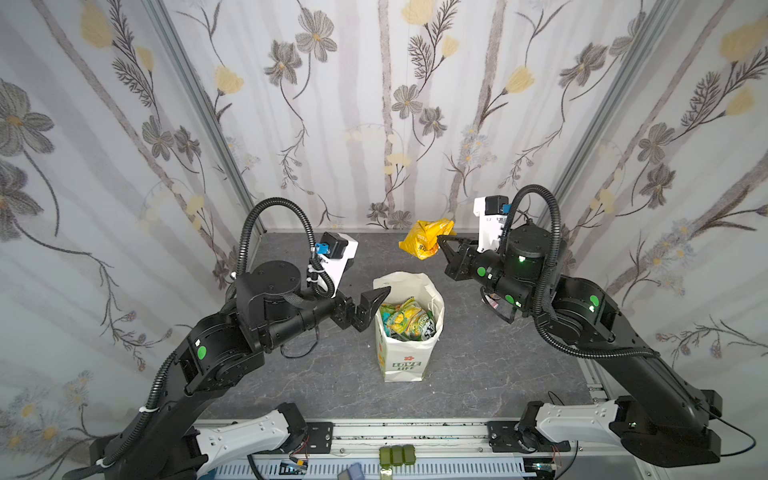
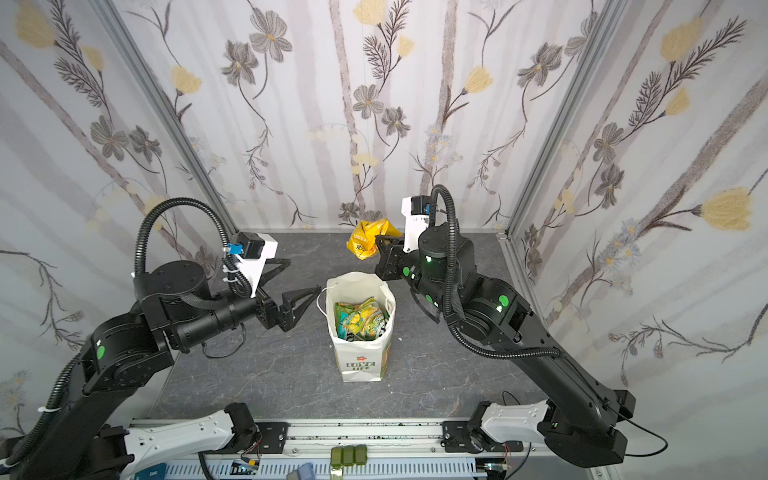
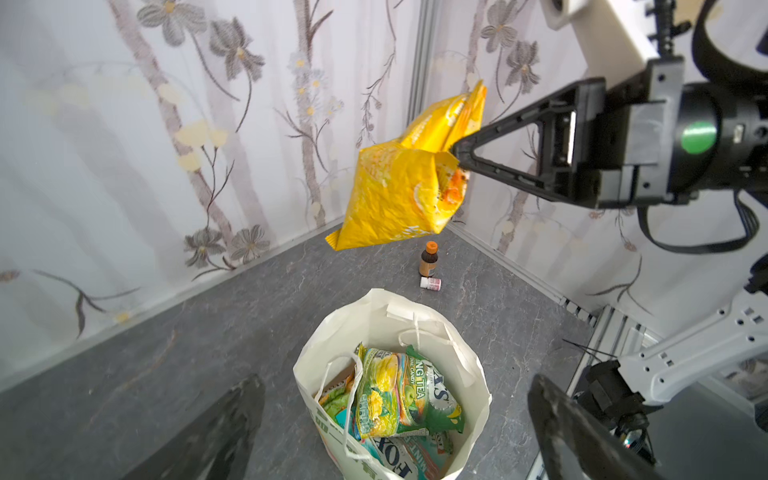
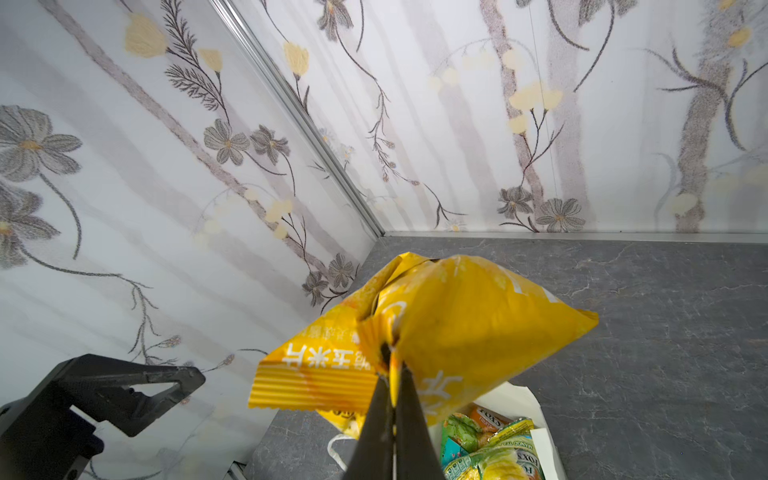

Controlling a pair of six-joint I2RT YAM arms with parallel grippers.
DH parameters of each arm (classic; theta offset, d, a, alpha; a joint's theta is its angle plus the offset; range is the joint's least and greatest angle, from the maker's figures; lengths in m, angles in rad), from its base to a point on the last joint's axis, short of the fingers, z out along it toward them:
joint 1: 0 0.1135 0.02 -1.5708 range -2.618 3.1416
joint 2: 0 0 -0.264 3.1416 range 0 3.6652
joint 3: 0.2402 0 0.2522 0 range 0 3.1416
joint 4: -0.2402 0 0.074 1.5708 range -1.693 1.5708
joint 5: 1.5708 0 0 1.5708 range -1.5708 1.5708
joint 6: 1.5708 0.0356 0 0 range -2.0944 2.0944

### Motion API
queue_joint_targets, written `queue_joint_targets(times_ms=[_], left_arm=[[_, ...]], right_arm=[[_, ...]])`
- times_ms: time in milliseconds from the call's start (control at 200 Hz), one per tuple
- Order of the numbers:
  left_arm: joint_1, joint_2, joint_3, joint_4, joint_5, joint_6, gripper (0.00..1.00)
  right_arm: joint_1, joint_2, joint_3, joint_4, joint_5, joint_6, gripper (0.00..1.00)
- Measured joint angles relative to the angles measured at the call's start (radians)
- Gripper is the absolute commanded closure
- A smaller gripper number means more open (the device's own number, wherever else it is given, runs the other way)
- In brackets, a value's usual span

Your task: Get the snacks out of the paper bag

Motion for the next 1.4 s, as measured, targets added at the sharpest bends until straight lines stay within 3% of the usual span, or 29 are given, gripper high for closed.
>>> queue_joint_targets(times_ms=[260, 500, 725, 959, 1264, 1354, 1399], left_arm=[[0.000, -0.001, -0.091, 0.173, 0.126, 0.333, 0.00], [0.000, 0.033, -0.148, 0.367, 0.107, 0.545, 0.00], [0.000, 0.146, -0.111, 0.461, 0.016, 0.671, 0.00], [0.002, 0.185, -0.111, 0.558, -0.038, 0.723, 0.02], [0.010, 0.190, -0.104, 0.589, -0.062, 0.745, 0.47], [0.014, 0.192, -0.103, 0.589, -0.062, 0.751, 0.58], [0.014, 0.192, -0.103, 0.587, -0.063, 0.751, 0.62]], right_arm=[[0.000, 0.021, 0.086, 0.047, -0.072, -0.026, 1.00], [0.004, 0.027, 0.095, 0.084, -0.181, -0.034, 1.00], [0.015, 0.039, 0.100, 0.090, -0.214, -0.040, 1.00], [0.031, 0.045, 0.101, 0.089, -0.232, -0.040, 1.00], [0.044, 0.045, 0.100, 0.077, -0.238, -0.039, 1.00], [0.046, 0.045, 0.100, 0.077, -0.235, -0.039, 0.97], [0.046, 0.045, 0.100, 0.077, -0.235, -0.039, 0.91]])
